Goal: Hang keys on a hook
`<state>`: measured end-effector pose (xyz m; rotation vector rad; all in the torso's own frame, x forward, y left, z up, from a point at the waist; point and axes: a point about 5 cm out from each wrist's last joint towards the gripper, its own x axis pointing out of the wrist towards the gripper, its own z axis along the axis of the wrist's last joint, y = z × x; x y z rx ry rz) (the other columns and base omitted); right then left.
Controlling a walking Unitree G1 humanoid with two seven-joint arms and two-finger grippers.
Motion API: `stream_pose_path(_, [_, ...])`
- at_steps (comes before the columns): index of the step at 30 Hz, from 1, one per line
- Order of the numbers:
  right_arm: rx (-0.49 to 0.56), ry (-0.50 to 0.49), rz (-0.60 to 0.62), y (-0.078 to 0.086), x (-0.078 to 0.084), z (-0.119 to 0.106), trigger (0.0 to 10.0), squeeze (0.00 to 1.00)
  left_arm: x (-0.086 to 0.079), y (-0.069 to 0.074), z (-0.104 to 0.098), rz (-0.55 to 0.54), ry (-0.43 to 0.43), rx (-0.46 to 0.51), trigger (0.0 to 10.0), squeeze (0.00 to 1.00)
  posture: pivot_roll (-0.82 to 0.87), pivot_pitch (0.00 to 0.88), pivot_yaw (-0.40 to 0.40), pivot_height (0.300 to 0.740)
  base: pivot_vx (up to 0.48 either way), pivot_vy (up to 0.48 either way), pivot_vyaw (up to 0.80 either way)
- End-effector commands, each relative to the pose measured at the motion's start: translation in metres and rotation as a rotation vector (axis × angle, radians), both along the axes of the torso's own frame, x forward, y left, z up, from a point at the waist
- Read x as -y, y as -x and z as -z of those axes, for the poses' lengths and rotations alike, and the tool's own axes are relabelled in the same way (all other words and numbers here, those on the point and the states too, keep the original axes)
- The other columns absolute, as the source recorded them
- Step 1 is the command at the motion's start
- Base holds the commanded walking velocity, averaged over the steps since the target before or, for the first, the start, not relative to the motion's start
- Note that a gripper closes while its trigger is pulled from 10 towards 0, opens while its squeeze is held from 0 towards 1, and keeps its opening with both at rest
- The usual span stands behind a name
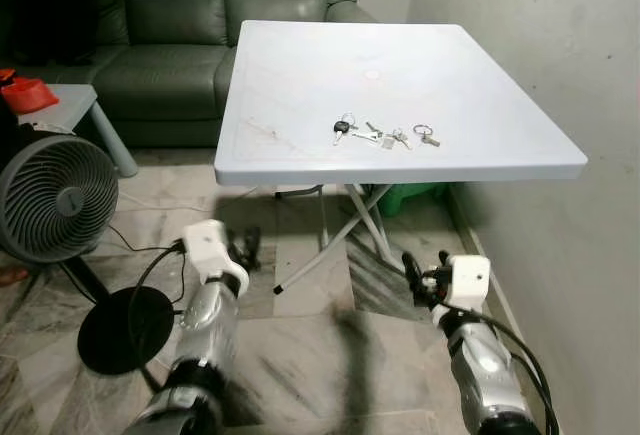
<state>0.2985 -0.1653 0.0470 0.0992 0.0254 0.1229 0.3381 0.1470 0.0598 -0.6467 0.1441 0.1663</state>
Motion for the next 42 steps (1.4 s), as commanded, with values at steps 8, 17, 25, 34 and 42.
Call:
stream_pose_path(8, [0.004, -0.014, 0.005, 0.002, 0.0, -0.005, 10.0, 0.0, 0.007, -0.005, -0.018, -0.069, -0.182, -0.024, 10.0, 0.0, -0.13, 0.0, -0.011, 0.74, 0.0, 0.0, 0.0])
stream_pose_path(17, [0.067, 0.012, -0.023, 0.005, -0.001, -0.021, 10.0, 0.0, 0.03, -0.002, -0.063, 0.319, -0.638, 0.327, 10.0, 0.0, -0.15, 0.0, -0.006, 0.74, 0.0, 0.0, 0.0])
stream_pose_path(25, [0.206, 0.086, -0.077, 0.016, 0.001, -0.058, 10.0, 0.0, 0.001, 0.028, -0.062, 0.42, -0.52, 0.324, 10.0, 0.0, -0.15, 0.0, -0.003, 0.74, 0.0, 0.0, 0.0])
stream_pose_path(34, [0.173, 0.138, -0.117, 0.023, 0.0, -0.055, 10.0, 0.0, -0.003, 0.035, -0.052, 0.408, -0.515, 0.237, 10.0, 0.0, -0.14, 0.0, -0.009, 0.74, 0.0, 0.0, 0.0])
stream_pose_path(42, [0.157, 0.13, -0.118, 0.023, -0.001, -0.055, 10.0, 0.0, -0.004, 0.037, -0.05, 0.428, -0.489, 0.23, 10.0, 0.0, -0.13, 0.0, -0.011, 0.74, 0.0, 0.0, 0.0])
